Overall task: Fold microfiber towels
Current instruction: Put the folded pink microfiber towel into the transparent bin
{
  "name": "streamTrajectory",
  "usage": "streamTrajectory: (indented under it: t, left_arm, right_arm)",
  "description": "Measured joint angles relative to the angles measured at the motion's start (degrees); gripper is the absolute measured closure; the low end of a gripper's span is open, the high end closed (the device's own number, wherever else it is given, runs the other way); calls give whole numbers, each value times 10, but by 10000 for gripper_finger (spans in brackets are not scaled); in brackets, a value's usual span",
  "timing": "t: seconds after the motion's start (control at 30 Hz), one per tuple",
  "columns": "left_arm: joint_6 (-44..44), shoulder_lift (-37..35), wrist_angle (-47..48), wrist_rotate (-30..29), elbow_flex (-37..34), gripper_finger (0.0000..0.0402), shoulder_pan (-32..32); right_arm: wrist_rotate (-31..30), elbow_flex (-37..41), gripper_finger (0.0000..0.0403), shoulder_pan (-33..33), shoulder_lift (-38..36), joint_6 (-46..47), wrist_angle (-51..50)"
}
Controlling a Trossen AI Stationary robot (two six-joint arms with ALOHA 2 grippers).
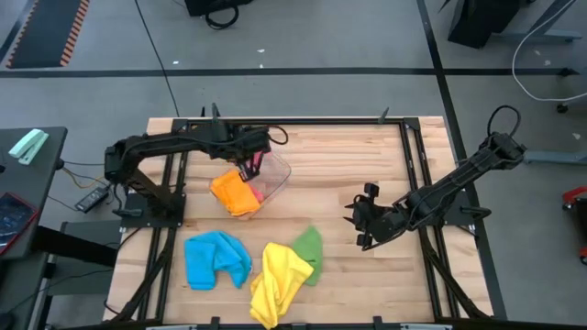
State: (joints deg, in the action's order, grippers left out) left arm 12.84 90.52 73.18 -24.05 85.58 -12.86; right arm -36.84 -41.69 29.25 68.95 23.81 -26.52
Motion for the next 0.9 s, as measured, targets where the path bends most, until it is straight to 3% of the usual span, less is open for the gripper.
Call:
streamTrajectory:
  t: [0.17, 0.53, 0.67, 0.9]
  left_arm:
    - [9, 20, 30, -69, 0, 375, -6]
    - [44, 70, 96, -140, 0, 374, -63]
    - [20, 112, 93, -139, 0, 381, -76]
    - [-2, 145, 87, -56, 0, 362, -51]
  right_arm:
    - [0, 0, 247, -4, 0, -1, 3]
    - [0, 0, 247, -6, 0, -9, 12]
    - [0, 0, 247, -6, 0, -9, 12]
    - [0, 0, 247, -6, 0, -10, 13]
